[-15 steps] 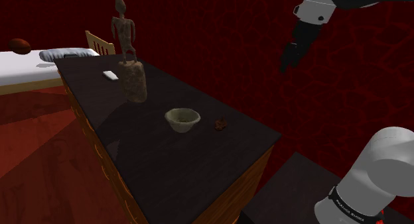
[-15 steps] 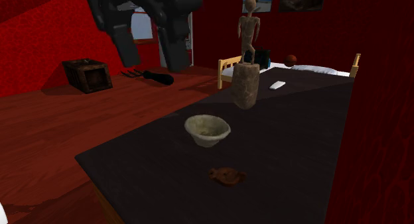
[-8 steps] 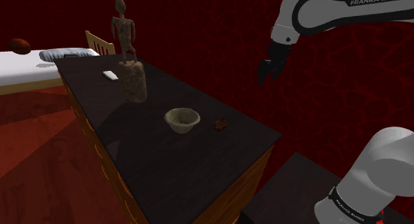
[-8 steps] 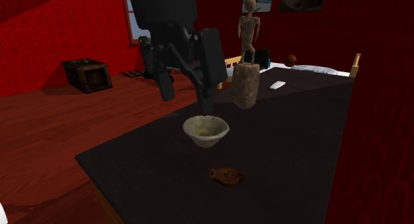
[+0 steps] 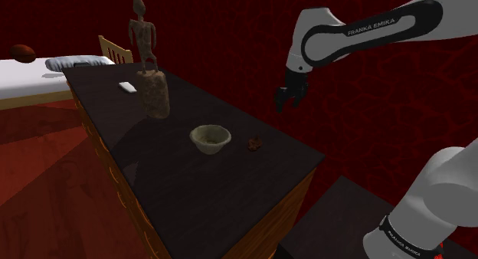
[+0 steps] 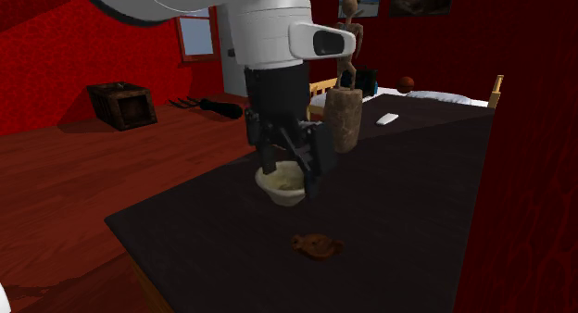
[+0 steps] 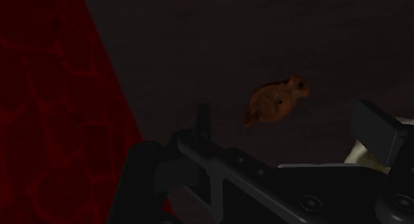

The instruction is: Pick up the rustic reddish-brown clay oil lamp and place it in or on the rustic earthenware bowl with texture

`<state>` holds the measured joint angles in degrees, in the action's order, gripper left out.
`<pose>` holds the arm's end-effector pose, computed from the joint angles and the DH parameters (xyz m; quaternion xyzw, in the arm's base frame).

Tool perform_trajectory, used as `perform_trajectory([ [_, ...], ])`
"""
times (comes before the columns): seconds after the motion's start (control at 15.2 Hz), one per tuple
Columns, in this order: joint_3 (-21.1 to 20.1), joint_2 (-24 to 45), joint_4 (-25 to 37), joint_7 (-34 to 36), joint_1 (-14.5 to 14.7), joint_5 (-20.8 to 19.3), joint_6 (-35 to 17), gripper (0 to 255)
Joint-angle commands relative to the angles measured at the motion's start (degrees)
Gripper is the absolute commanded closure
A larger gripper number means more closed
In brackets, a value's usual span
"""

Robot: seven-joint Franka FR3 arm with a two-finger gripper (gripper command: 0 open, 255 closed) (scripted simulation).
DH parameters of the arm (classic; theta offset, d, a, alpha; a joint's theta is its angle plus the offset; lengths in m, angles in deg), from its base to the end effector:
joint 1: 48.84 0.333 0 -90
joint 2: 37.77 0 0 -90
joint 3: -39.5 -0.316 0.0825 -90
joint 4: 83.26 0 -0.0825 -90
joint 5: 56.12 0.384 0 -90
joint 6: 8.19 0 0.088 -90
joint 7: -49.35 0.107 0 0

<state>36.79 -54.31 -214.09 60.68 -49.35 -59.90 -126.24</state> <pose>0.4677 0.0155 0.4756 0.9966 -0.0657 0.0366 0.0323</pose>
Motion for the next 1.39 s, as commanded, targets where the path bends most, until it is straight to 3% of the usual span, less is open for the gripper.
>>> perform_trajectory([
  [0.0, -0.25, 4.48, 1.32, 1.4, -0.12, 0.03, -2.58, 0],
  [0.92, -0.32, 34.83, 17.03, 9.34, 0.08, 0.28, -13.18, 0],
  [1.32, -0.12, 38.54, 17.2, 9.78, 0.15, 0.07, -16.55, 0],
])
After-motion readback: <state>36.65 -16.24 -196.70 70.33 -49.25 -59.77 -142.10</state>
